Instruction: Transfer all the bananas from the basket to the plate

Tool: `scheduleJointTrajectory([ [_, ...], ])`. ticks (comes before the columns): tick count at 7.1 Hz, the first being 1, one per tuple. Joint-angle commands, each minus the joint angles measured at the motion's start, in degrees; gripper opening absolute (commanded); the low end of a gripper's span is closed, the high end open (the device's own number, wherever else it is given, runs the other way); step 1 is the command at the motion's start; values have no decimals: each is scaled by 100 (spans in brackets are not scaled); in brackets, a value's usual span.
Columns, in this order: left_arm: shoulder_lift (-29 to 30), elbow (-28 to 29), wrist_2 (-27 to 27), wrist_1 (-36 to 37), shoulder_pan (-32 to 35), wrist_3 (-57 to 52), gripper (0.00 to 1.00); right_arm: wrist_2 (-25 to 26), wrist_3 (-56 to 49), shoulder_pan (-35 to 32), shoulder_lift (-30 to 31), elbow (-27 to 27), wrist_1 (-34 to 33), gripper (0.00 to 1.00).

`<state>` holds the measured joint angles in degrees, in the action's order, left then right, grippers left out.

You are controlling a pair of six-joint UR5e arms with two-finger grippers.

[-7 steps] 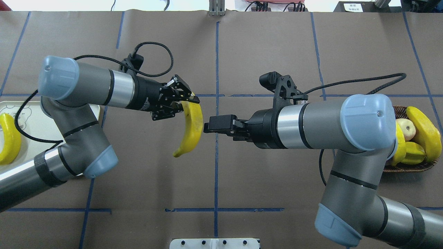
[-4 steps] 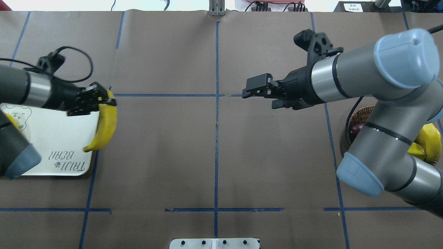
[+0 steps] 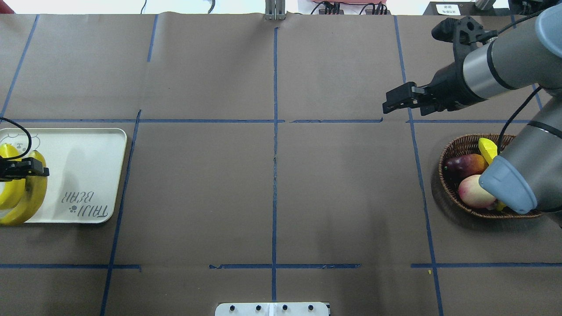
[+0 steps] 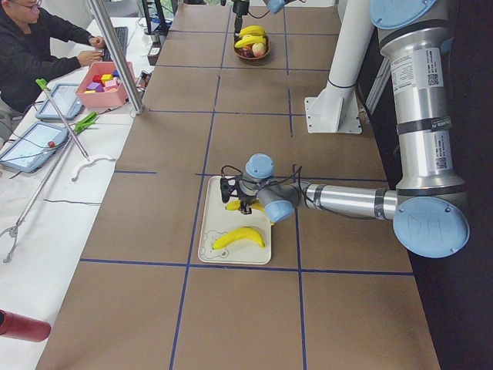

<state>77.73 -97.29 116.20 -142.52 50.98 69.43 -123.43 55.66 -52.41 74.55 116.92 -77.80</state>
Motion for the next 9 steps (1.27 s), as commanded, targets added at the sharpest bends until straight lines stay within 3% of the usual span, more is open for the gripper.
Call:
scheduleJointTrajectory([
  [1,14,70,-133,354,0,-52,0,-250,-895,-434,523,33,-60,100],
  [3,110,69,-106,479,8,-157,0,-472,-1005,-639,605,24,-60,100],
  [5,1028,78,-132,1808,472,-1329,0,-472,-1153,-639,788,42,-60,100],
  [6,1034,87,-115,1850,492,-1596,31,-481,-1250,-656,859,42,-51,100],
  [7,1017,122,-132,1816,500,-1555,99,-481,-1251,-665,886,42,-60,100],
  [9,1008,105,-115,1763,518,-1520,100,-481,-1260,-683,965,42,-60,100],
])
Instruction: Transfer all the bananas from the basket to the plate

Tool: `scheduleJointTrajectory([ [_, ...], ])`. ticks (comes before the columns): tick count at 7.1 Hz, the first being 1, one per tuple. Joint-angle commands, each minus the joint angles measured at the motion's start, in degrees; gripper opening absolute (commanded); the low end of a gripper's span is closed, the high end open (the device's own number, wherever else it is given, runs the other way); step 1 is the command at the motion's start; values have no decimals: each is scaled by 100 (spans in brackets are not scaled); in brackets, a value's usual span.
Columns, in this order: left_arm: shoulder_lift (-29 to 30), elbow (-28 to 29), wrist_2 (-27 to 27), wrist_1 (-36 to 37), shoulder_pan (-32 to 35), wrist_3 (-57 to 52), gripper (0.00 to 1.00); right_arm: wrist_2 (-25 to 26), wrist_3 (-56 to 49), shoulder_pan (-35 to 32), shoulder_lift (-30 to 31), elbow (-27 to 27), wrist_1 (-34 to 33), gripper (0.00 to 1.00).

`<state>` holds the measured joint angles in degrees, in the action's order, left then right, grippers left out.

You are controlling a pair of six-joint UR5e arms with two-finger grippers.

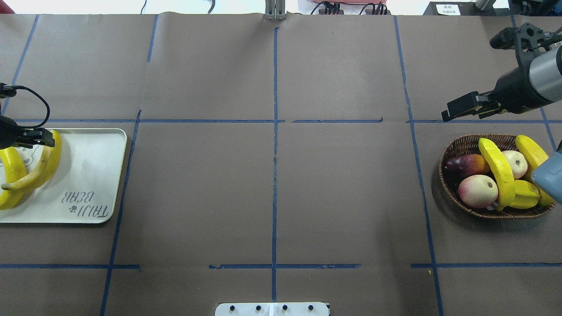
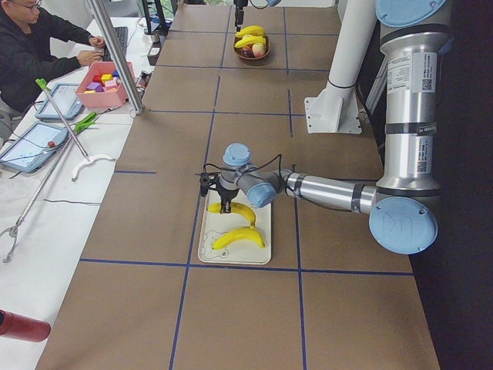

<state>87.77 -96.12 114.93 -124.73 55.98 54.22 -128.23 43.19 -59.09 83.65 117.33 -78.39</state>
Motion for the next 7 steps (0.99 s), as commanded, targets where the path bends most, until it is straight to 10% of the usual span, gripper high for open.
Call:
scheduleJointTrajectory([
  [1,-31,-90,38,-8,27,0,100,-27,-229,-110,151,-17,-35,100],
  [4,475,-257,1503,80,694,951,100,-36,-2791,-891,1121,-121,-932,100],
  [7,909,-301,1488,80,625,1854,100,51,-3088,-1096,1488,-875,-644,100],
])
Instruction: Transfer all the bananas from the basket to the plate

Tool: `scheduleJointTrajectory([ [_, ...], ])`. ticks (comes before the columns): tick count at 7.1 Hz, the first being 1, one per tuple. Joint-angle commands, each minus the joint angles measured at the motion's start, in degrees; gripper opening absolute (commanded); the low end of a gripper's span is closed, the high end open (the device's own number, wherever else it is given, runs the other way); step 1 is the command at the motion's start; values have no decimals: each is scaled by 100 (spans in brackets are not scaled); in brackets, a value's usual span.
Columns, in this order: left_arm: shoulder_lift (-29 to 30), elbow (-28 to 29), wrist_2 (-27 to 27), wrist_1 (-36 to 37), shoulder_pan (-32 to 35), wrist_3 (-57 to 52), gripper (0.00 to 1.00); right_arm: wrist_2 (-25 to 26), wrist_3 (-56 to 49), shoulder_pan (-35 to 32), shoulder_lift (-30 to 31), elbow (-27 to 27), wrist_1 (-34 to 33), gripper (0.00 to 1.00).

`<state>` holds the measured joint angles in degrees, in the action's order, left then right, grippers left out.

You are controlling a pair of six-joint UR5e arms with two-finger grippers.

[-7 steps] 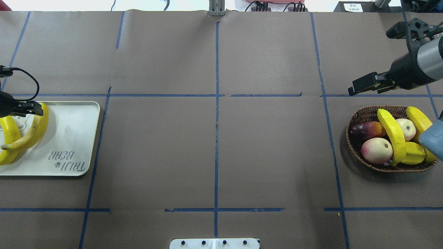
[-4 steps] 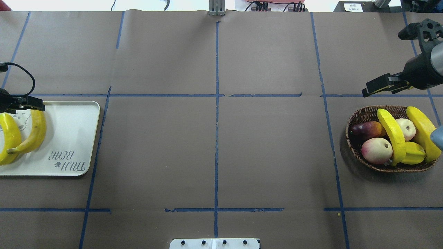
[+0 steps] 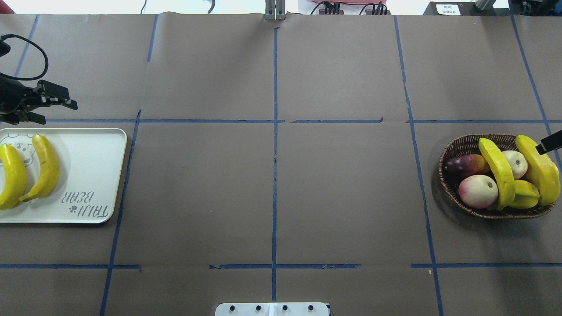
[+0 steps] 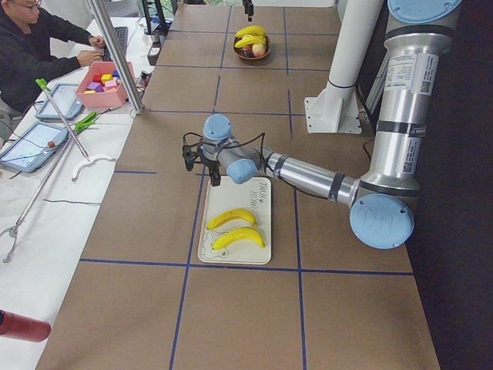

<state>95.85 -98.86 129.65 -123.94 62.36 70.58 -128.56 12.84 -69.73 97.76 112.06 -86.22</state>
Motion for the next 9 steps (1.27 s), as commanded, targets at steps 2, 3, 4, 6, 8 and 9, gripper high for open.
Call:
scheduleJointTrajectory([
  [2,74,-45,8,-7,-14,211,100,94,-28,343,50,-754,237,100],
  [3,83,-54,17,-8,-14,210,100,94,51,546,41,-756,237,100],
  [4,92,-45,17,1,-14,202,100,94,60,609,32,-756,237,100],
  [6,118,-45,43,10,-22,210,100,94,-27,609,76,-756,280,28],
  [8,118,-45,43,10,-22,210,100,68,-19,592,50,-616,298,0],
  [9,101,-37,43,10,-22,210,100,33,-27,496,93,-424,290,0],
])
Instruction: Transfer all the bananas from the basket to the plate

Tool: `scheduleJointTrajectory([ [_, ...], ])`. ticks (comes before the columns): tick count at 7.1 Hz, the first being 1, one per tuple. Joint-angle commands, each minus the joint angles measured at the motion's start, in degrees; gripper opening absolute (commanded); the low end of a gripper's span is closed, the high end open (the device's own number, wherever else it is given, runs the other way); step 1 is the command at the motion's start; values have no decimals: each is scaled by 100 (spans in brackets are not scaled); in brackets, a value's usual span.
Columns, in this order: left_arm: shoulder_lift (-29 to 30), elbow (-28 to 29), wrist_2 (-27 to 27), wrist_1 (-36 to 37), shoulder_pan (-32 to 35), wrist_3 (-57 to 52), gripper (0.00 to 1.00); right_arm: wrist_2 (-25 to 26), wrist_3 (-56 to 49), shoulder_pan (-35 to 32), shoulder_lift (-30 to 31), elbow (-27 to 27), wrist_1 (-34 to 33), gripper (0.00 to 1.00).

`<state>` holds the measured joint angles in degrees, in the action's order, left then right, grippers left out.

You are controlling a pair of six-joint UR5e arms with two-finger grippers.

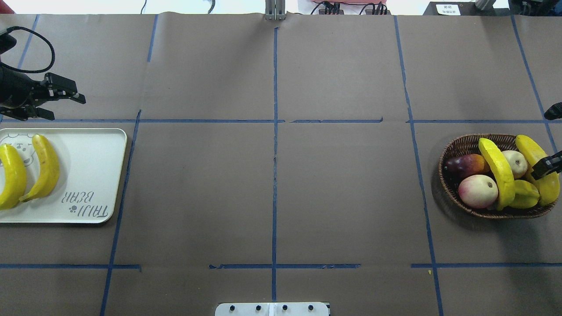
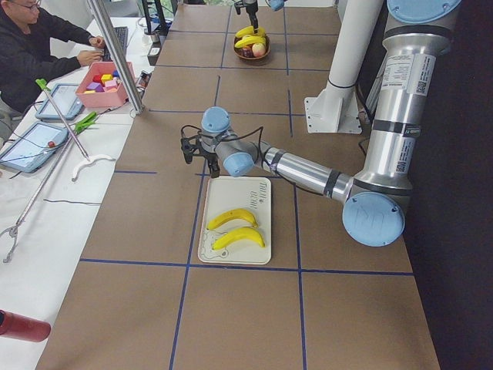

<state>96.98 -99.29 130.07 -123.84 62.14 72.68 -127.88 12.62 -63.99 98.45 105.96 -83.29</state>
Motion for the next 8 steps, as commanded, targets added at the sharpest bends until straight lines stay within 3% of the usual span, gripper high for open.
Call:
scheduleJointTrajectory([
  [1,-21,24,1,0,0,-8,100,-53,-23,-288,94,432,-64,0],
  [2,-4,76,-8,0,0,-8,100,-279,-162,-612,208,852,-230,0],
  [3,-13,111,-8,0,0,-17,100,-864,-529,-1224,235,1222,-640,0],
  [4,-65,-19,-8,-8,8,9,100,-1540,-637,-1526,70,1469,-1106,0],
  [5,-13,-29,0,0,-9,27,100,-1886,-360,-1538,-436,1428,-1188,0],
  [6,187,-142,1,-17,-166,575,100,-2220,1140,-1146,-1172,1376,-1085,0],
  [7,694,-169,-8,-78,-324,1363,100,-2180,2442,-551,-2015,1375,-1075,0],
  [8,1082,-248,-104,-96,-665,2250,100,-1666,3456,73,-2919,1305,-1075,0],
])
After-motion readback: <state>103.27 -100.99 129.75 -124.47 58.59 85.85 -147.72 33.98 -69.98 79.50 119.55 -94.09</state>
